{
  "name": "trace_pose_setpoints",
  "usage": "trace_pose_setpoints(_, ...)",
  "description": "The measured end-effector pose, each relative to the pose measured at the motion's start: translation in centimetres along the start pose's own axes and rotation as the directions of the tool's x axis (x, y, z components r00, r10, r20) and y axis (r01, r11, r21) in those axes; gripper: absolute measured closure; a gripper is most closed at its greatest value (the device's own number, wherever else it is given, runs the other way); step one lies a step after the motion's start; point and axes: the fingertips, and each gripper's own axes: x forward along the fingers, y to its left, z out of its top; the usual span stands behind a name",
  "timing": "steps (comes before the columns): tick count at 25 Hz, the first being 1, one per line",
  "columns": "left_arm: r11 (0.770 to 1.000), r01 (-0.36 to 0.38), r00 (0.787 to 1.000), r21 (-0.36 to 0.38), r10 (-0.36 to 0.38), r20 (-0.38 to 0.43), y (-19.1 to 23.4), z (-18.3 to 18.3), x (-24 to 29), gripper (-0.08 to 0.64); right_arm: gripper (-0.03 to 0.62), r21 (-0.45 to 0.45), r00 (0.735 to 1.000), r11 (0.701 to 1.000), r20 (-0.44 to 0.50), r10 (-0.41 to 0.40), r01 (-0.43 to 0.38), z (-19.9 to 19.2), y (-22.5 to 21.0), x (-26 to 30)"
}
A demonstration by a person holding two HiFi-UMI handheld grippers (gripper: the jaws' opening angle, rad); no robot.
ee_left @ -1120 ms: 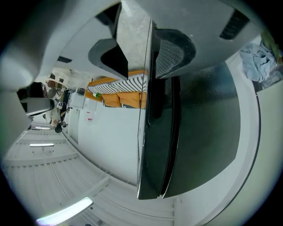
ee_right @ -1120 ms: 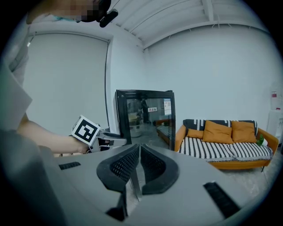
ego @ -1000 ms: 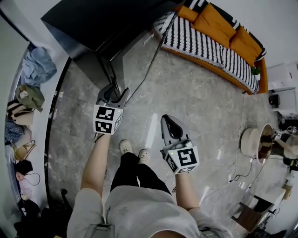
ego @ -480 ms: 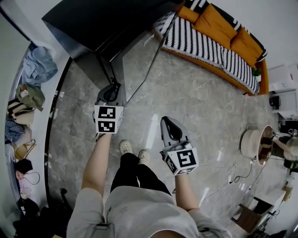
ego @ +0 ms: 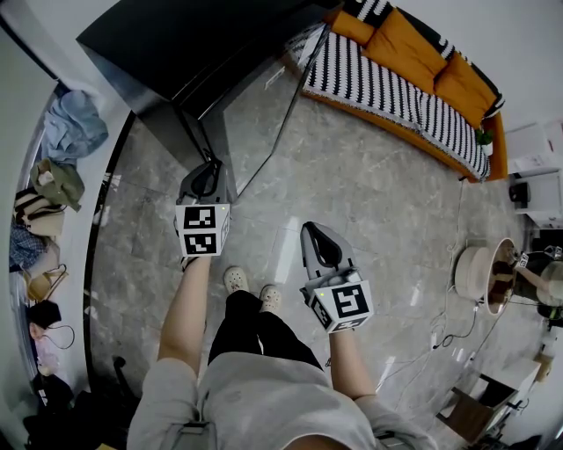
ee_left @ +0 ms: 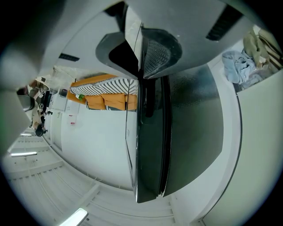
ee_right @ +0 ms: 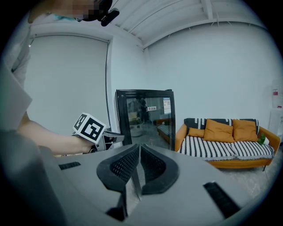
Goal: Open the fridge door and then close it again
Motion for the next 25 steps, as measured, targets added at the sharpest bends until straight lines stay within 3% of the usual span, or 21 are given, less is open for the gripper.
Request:
trace_pose_setpoints(12, 1.0, 0.002, 1.0, -0.005, -0.002, -0.013, -0.5, -0.1, -0.2, 0.517, 0.568, 0.013, 1.0, 1.0, 0.013, 0.011, -0.011, 0.6, -1.1, 0.4)
trace_pose_setpoints(18, 0.985, 0.155, 0.988, 0.075, -0.156, 0.014, -8.0, -1.0, -1.0, 0.523, 0.567, -0.018, 1.0, 1.0, 0.022, 0.009, -0.009, 1.4, -1.0, 0.5)
trace_pose_setpoints(21, 0.982, 0.17, 0.985, 0.081, -0.172, 0.019, -11.4, -1.4, -1.2, 0.526, 0.568, -0.03, 0.999, 1.0, 0.033, -0.008, 0.009, 1.7, -2.0, -0.8)
trace_pose_setpoints(25, 0.984, 0.172, 0.985, 0.036, -0.173, 0.018, -14.3, -1.3, -1.1, 0.528, 0.568, -0.008, 0.998, 0.999, 0.035, -0.048, 0.049, 1.4, -3.9, -2.9)
